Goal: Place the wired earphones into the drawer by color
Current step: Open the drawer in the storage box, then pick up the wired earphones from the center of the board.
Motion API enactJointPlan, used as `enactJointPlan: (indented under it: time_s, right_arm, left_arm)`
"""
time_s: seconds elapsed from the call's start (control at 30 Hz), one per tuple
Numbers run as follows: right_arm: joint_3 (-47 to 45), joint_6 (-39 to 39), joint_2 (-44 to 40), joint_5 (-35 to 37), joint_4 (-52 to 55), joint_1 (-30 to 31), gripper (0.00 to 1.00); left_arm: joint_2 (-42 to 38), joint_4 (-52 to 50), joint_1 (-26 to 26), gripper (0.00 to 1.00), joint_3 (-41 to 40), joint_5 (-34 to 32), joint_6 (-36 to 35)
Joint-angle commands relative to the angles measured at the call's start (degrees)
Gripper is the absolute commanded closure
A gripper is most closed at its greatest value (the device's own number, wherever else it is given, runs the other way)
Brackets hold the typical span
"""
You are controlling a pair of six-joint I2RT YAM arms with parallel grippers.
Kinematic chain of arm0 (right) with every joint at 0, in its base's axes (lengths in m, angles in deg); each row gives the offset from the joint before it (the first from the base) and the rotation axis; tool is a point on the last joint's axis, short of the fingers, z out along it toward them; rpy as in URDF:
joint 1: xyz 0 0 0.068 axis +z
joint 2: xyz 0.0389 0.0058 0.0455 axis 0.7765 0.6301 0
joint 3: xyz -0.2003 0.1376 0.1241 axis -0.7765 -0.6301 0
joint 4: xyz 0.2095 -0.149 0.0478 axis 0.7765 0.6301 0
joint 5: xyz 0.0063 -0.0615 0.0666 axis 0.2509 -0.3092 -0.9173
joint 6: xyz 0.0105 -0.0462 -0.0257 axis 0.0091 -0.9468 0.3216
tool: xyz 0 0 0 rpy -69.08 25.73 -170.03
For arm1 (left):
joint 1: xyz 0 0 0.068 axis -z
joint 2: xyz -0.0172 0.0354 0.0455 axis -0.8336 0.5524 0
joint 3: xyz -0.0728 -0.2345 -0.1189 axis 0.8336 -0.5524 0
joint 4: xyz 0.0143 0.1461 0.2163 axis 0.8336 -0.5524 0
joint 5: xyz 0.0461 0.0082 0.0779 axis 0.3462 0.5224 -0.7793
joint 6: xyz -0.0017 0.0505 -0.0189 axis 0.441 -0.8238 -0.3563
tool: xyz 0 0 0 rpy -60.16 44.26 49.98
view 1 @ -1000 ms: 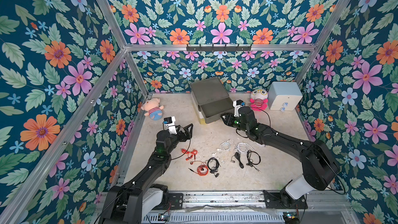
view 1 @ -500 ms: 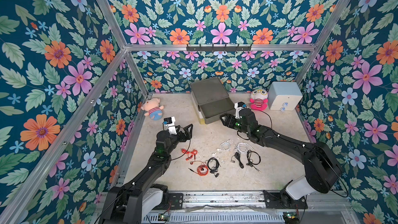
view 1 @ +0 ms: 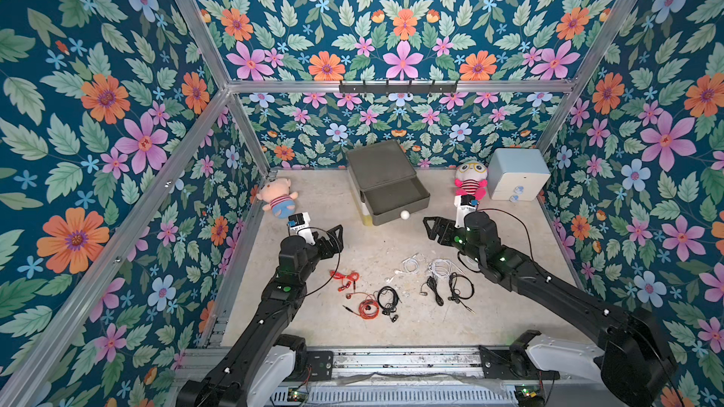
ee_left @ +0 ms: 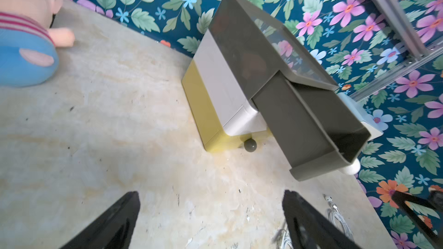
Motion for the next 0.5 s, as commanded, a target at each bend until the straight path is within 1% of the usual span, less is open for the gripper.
enactJointPlan:
  time_s: [0.0,0.07,0.23,0.33,0.4,0.47]
  right_arm:
    - [-4.44,-4.29,-5.13,2.48,0.13,-2.87,0.1]
    - [-7.52,-6.31,-8.52,4.79,-0.69,-3.75,0.08]
    - [-15.06,-10.97,-17.31,11.69,-4.95,-3.78,0.06]
    - [-19.72,-12.06,-22.0,15.23,-8.81,-3.76,0.02]
    - [-22.93,-12.2,-24.88,16.76,-12.1,-3.79,0.01]
    - [-24.74,-11.83,-26.88,16.59,-13.58,-3.81,0.01]
  left_arm:
    - [-0.21,-11.02,0.38,0.01,0.61,-2.16,3.87]
    - [-0.36,-12.87,0.81,0.01,0.06,-2.6,5.72]
    - [-1.72,-17.99,1.94,0.01,-1.37,-5.02,9.96]
    - [-2.62,-19.82,2.75,0.01,-2.26,-6.76,11.64]
    - [-2.55,-21.48,3.22,0.01,-2.23,-8.18,12.29]
    - [-2.01,-22.48,3.66,0.03,-2.39,-9.04,12.77]
